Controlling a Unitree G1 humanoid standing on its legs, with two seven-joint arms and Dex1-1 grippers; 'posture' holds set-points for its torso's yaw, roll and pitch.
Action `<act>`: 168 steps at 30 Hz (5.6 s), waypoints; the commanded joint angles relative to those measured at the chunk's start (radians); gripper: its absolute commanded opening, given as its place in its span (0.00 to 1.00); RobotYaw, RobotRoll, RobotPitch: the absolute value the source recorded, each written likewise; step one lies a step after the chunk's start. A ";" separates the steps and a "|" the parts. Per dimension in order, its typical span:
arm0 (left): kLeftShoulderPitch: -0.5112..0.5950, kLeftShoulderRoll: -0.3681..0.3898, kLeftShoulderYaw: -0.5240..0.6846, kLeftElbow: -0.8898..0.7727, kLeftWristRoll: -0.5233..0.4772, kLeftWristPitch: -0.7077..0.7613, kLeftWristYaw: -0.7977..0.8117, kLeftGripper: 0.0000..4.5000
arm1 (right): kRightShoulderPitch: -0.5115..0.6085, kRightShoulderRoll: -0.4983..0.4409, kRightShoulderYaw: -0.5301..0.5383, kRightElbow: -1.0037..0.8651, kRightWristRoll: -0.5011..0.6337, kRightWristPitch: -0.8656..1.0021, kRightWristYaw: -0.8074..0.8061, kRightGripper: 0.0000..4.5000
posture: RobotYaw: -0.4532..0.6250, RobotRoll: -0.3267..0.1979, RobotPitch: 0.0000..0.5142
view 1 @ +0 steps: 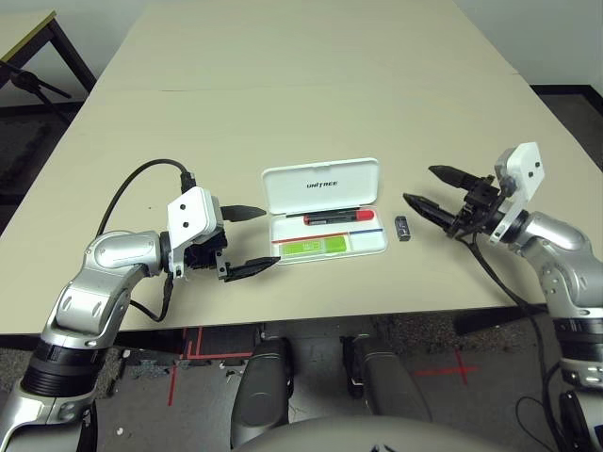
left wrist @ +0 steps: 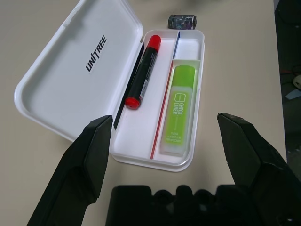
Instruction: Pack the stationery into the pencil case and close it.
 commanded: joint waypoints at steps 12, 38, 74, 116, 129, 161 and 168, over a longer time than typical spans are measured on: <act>0.012 -0.010 -0.024 0.028 0.032 -0.047 0.019 1.00 | 0.045 0.043 0.027 -0.197 0.000 0.379 -0.191 1.00 | 0.43 0.62 0.33; 0.016 -0.003 -0.048 0.030 0.047 -0.070 0.032 1.00 | 0.152 0.082 0.206 -0.260 -0.107 0.465 -0.227 0.96 | 0.45 0.62 0.32; -0.017 -0.010 -0.059 0.037 0.068 -0.064 0.034 1.00 | -0.338 -0.171 0.420 0.214 -0.173 -0.146 0.752 0.07 | 0.45 0.62 0.30; -0.025 -0.024 0.013 0.141 0.054 -0.052 0.100 1.00 | -0.139 -0.152 0.170 0.086 -0.003 -0.127 0.685 0.99 | 0.45 0.62 0.31; -0.176 -0.090 0.096 0.345 0.010 -0.008 0.174 1.00 | 0.208 -0.220 -0.029 -0.179 0.114 -0.023 0.529 0.99 | 0.39 0.62 0.29; -0.331 -0.181 0.018 0.351 -0.029 0.270 0.144 0.00 | 0.224 -0.233 0.014 -0.230 0.117 -0.019 0.459 1.00 | 0.38 0.62 0.30; -0.274 -0.124 0.010 0.264 -0.068 0.293 0.059 0.00 | 0.204 -0.235 0.032 -0.222 0.114 -0.014 0.469 1.00 | 0.39 0.62 0.30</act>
